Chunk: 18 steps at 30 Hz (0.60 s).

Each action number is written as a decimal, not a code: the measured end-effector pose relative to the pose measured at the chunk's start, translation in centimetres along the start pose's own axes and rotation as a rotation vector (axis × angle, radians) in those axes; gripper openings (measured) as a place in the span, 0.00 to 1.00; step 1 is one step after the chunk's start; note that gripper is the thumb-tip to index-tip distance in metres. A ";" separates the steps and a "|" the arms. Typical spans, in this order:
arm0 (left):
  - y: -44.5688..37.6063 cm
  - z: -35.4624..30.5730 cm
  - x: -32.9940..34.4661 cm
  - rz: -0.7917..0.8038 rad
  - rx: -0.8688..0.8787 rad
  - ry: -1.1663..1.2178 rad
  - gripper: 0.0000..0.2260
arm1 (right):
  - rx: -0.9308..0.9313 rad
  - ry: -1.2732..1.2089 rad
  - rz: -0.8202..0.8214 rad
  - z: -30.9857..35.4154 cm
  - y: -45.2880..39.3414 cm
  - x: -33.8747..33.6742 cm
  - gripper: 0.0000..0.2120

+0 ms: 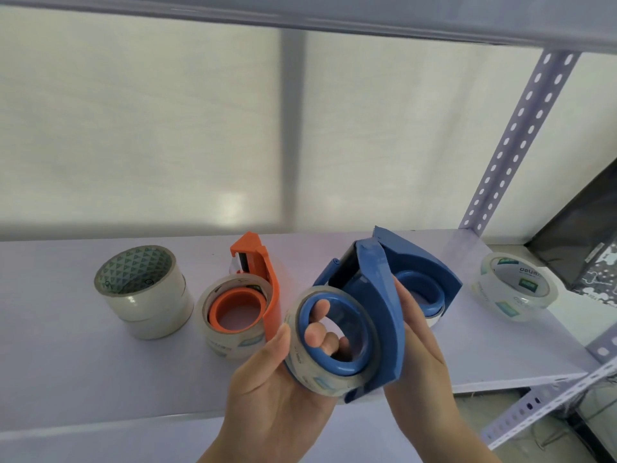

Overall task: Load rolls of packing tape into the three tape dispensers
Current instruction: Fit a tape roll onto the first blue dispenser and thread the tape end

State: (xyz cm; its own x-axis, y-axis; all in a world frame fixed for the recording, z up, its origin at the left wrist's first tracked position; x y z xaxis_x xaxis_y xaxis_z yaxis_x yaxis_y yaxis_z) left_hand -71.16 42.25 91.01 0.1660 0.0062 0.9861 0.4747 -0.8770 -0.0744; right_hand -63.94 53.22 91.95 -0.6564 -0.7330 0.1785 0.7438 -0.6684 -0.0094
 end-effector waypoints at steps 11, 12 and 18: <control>-0.8 0.0 -0.4 0.040 -0.019 0.015 0.19 | 0.003 0.066 -0.113 -2.6 -0.3 -0.3 0.14; -0.9 0.4 -0.2 0.071 -0.044 0.019 0.19 | 0.021 0.094 -0.092 -2.9 -0.4 -0.3 0.22; -0.7 0.4 -1.8 -0.191 -0.024 -0.323 0.17 | 0.002 0.007 -0.141 -1.7 -0.4 -2.1 0.13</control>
State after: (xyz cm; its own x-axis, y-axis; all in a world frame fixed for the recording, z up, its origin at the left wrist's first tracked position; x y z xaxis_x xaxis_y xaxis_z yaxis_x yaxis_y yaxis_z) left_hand -71.49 43.06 89.22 0.3425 0.3184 0.8839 0.5034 -0.8566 0.1135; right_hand -63.03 54.83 89.94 -0.7555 -0.6324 0.1709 0.6441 -0.7648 0.0173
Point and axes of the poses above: each hand's wrist, its own y-axis away from the middle knuckle, its own x-axis out of the palm, z = x × y, the point moved 6 cm from there along -y, towards the middle knuckle, and after that the axes turned 12 degrees about y, right-handed, at the moved point
